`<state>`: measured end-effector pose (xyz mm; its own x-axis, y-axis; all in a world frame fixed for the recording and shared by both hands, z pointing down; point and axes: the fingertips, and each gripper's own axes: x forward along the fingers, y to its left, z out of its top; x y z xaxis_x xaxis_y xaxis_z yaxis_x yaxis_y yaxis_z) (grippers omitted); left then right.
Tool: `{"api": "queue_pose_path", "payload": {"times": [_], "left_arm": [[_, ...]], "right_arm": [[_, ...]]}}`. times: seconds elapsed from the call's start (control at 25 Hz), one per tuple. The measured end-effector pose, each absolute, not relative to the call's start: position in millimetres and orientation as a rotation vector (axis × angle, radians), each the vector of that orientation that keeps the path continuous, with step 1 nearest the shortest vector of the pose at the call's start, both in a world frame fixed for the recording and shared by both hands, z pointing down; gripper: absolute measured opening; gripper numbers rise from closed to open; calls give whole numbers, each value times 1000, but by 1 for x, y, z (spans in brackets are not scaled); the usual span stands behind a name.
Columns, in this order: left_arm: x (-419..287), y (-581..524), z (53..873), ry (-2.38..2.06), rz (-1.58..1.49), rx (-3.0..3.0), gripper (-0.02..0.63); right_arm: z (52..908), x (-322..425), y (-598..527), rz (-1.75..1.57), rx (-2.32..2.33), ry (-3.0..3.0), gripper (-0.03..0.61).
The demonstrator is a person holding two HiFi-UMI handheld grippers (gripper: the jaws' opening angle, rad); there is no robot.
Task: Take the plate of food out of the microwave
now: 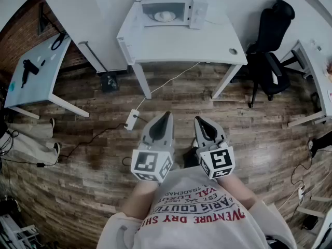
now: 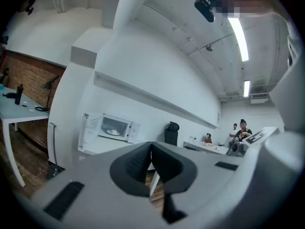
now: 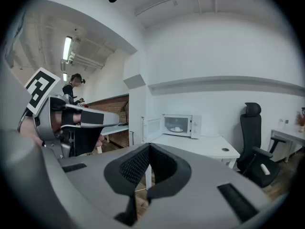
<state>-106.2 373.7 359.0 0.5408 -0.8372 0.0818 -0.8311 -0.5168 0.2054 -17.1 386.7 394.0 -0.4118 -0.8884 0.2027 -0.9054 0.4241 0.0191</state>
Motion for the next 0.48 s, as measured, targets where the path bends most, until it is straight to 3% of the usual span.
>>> {"api": "queue_pose_path", "payload": {"times": [0.48], "left_arm": [[-104,367,369,-1396,-20,2551,8]], "right_arm": [[400,-11,379,203,1631,-2483,3]]}}
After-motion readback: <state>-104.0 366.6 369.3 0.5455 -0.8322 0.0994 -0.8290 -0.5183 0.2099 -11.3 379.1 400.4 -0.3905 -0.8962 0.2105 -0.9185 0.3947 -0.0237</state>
